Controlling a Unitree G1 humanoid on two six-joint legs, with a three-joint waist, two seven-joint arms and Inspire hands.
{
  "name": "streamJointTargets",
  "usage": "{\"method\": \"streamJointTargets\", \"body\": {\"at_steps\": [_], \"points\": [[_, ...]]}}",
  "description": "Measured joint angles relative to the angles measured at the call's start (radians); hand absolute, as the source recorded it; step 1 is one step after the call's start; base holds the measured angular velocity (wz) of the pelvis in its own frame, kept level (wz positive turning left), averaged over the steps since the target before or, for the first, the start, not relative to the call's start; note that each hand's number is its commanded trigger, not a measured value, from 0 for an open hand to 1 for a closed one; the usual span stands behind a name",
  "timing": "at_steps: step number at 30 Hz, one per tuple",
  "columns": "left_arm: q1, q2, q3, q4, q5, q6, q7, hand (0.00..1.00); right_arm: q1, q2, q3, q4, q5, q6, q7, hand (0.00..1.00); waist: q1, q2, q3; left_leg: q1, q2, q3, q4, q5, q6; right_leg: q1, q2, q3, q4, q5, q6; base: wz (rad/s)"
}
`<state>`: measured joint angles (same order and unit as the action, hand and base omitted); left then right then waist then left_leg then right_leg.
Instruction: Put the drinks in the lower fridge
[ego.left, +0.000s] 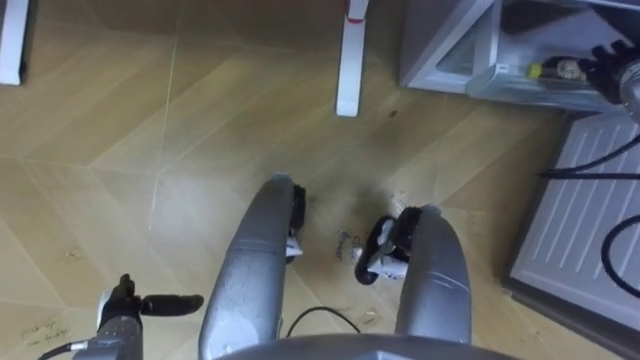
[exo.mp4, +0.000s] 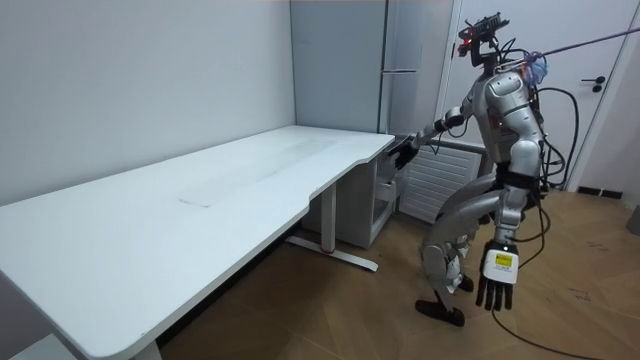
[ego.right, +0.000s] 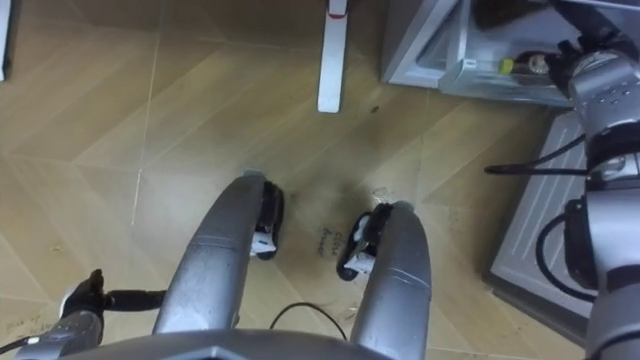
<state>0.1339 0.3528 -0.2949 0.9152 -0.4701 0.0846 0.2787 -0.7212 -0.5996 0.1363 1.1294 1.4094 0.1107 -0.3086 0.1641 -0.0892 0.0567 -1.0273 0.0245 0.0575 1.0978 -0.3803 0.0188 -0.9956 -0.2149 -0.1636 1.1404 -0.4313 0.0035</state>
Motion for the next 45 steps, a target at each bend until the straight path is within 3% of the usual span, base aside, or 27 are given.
{"method": "streamJointTargets", "body": {"at_steps": [18,29,34,37,39,45], "points": [[0.023,-0.001,-0.006,-0.031,-0.045,-0.004,-0.004,0.0,0.027,0.001,0.04,0.005,-0.005,-0.001,0.011,0.0,-0.005,0.003,-0.001,0.08,0.001,0.022,-0.091,0.01,0.004,0.063,0.013,0.014,-0.084,0.02,-0.001,-0.02],[0.01,-0.008,-0.005,0.004,-0.047,-0.007,-0.026,0.0,0.125,0.014,0.04,0.057,-0.003,0.0,0.118,0.0,-0.001,0.005,0.0,0.238,0.004,0.027,-0.204,0.01,0.005,0.227,0.033,0.005,-0.22,0.041,0.019,-0.04],[-0.01,-0.014,0.0,0.043,-0.067,-0.023,-0.034,0.0,0.188,0.016,0.039,0.053,-0.049,-0.004,0.181,0.0,-0.003,0.007,-0.0001,0.316,0.019,0.031,-0.264,0.013,0.003,0.31,0.052,-0.005,-0.297,0.06,0.019,-0.07],[-0.012,-0.015,0.008,0.053,-0.094,-0.025,-0.035,0.0,0.207,0.017,0.037,0.047,-0.089,-0.006,0.192,0.0,-0.025,0.009,-0.0016,0.371,0.02,0.033,-0.32,0.026,0.0,0.365,0.064,-0.003,-0.361,0.081,0.023,-0.09],[-0.014,-0.021,0.023,0.055,-0.093,-0.035,-0.041,0.0,0.216,0.017,0.037,0.04,-0.153,-0.013,0.193,0.0,-0.03,0.014,-0.0053,0.399,0.035,0.046,-0.346,0.031,0.001,0.396,0.081,-0.001,-0.407,0.103,0.022,-0.2],[-0.015,-0.029,0.047,0.07,-0.087,-0.042,-0.052,0.0,0.263,0.025,0.034,-0.021,-0.222,-0.03,0.21,0.0,-0.037,0.022,-0.0125,0.449,0.051,0.067,-0.385,0.032,-0.001,0.435,0.1,0.009,-0.452,0.128,0.021,-0.15]]}}
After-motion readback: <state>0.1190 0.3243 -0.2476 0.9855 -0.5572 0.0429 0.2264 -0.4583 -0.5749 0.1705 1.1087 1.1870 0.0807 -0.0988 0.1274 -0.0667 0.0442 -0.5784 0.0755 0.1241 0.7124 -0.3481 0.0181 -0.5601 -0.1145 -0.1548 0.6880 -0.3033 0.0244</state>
